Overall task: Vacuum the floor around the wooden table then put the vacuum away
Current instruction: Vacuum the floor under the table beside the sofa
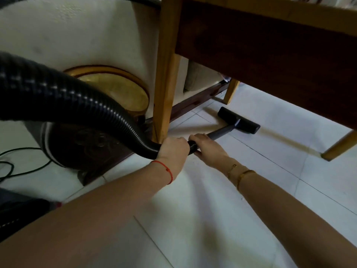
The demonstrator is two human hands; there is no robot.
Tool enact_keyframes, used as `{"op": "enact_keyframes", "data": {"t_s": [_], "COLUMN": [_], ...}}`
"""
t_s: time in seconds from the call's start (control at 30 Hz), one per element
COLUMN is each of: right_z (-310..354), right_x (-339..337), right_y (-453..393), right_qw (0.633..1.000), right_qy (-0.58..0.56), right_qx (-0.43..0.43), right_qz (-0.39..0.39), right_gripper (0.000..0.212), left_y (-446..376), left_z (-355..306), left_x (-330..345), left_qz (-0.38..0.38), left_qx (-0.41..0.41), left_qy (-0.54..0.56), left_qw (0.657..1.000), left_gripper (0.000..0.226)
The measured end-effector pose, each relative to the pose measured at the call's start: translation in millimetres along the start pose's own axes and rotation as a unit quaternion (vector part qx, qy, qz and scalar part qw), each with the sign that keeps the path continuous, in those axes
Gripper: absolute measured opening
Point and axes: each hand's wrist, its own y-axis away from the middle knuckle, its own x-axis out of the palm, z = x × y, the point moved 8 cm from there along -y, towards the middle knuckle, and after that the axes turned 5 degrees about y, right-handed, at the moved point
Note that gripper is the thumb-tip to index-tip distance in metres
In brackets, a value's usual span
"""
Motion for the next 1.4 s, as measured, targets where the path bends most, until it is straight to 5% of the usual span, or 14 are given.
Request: {"op": "enact_keyframes", "data": {"t_s": [0.53, 1.1, 1.4], "right_z": [-96.8, 92.8, 174.1], "right_x": [6.4, -8.0, -13.6], "right_y": [-30.9, -23.9, -0.8], "right_qw": [0.999, 0.992, 0.991], "right_qy": [0.005, -0.084, -0.105], "right_qx": [0.029, -0.092, -0.085], "right_qz": [0.027, -0.029, -0.018], "right_gripper": [0.02, 0.02, 0.026], "left_y": [-87.1, 55.9, 138.5], "left_z": [-44.8, 66.8, 107.9], "left_x": [12.4, -9.8, -31.3], "left_qz": [0.02, 0.022, 0.015], "left_qx": [0.004, -0.021, -0.018], "left_qy": [0.059, -0.024, -0.02], "left_qw": [0.998, 0.999, 1.0], "left_gripper": [0.025, 0.026, 0.027]}}
